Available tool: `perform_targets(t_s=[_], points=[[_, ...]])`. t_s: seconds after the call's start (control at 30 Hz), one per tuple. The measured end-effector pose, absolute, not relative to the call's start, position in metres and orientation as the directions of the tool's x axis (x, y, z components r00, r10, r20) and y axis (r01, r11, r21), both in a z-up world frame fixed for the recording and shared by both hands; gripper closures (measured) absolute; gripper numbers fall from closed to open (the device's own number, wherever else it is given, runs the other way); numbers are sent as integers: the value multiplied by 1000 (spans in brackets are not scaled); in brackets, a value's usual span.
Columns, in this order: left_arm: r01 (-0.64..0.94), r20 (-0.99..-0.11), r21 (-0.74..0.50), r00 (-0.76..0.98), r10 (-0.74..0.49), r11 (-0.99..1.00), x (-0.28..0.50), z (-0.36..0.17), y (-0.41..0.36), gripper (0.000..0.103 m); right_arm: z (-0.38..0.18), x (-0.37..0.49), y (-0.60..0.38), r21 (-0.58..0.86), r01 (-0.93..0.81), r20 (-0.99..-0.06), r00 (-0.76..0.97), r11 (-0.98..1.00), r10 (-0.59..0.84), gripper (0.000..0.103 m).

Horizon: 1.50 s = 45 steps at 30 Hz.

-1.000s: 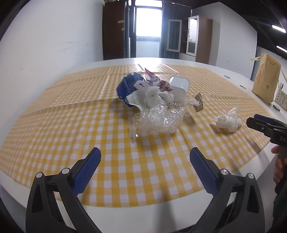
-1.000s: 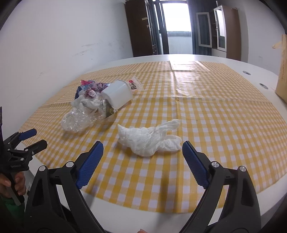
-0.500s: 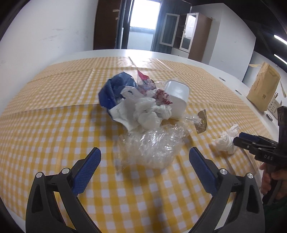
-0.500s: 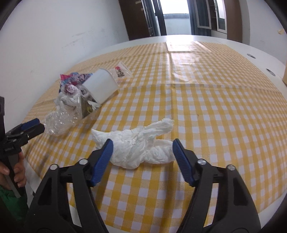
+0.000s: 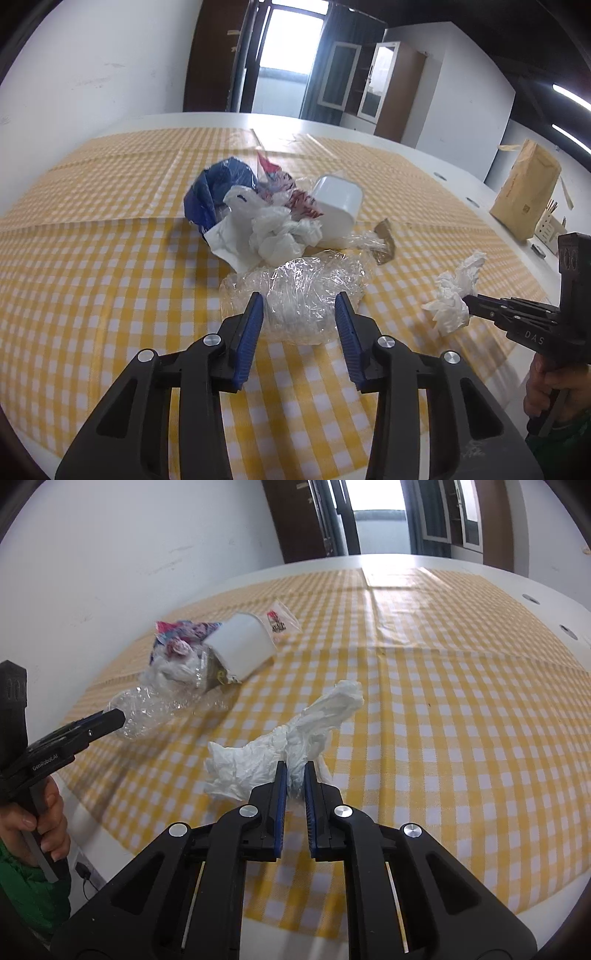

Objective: Collect trash
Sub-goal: 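Grasp the white tissue with the right tool while the left tool grasps the clear plastic wrap, then carry the tissue and plastic wrap down over the blue wastebasket with both tools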

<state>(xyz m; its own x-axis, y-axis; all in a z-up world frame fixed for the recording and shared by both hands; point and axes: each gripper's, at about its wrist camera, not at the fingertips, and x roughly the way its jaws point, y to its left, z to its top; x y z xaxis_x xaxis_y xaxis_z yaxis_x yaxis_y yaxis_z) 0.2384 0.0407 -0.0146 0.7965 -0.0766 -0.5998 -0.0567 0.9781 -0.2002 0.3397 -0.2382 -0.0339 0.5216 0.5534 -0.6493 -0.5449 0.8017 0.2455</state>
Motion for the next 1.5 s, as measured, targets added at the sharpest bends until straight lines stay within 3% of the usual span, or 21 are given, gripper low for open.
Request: perform_targets(t_s=[0.33,0.9,1.27,1.5], points=[[-49,-523,-201,850,-65,978,185,12,36,64,-19,289,-256,309,-555,-559,550,772,620,95],[-58,-433,-174,901,-23,983,85,38,30,64,7,187,-254,249,-632,-478,579,734,660,94],[-58,-429,-114,903,3,992,24,37,5,64,12,126,-269,218,-665,-449,581,714,679,94],[-46,-468,-92,883,-3,995,-4,16,-10,64,-17,92,-258,181,-694,-500,545,697,673,94]])
